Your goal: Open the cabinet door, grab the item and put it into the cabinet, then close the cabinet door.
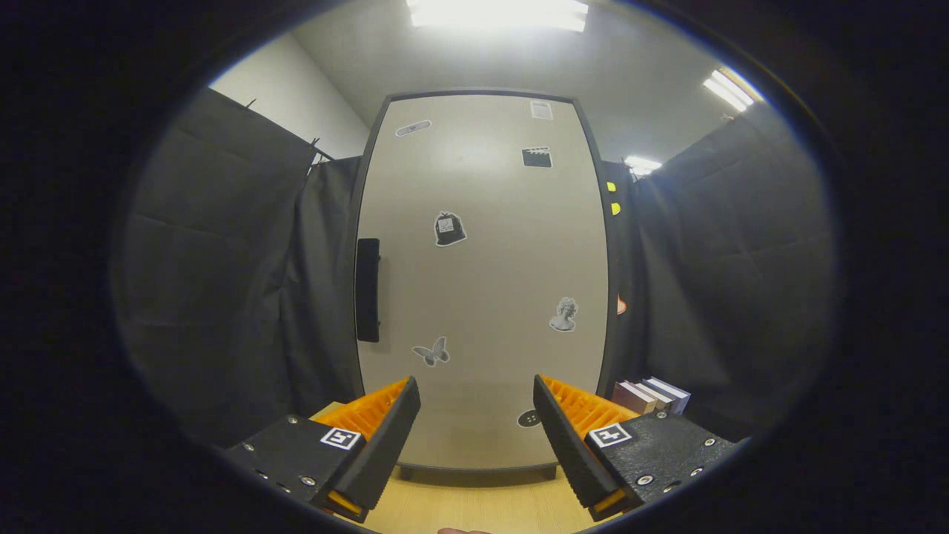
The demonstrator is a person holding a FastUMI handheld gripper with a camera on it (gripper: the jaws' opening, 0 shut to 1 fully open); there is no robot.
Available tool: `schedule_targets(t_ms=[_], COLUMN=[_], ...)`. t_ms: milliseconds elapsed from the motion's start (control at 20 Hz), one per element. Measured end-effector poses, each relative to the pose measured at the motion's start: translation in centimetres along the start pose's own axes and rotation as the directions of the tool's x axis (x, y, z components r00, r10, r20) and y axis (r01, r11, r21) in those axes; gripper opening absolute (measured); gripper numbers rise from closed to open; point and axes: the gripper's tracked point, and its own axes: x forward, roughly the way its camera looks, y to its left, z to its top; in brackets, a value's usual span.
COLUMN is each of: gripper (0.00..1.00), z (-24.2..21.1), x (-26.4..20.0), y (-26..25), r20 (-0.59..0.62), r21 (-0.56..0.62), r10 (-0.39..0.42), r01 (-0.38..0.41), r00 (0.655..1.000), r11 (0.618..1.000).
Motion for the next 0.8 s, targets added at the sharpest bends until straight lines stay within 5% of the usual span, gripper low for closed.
schedule_targets(t_ms=[800], gripper=[0.95], z=[3.3], x=[7.3], y=[6.0], r20=[0.062], r21=[-0.022], r10=[0.100], r01=[-0.099], r00=[0.993], r11=[0.995])
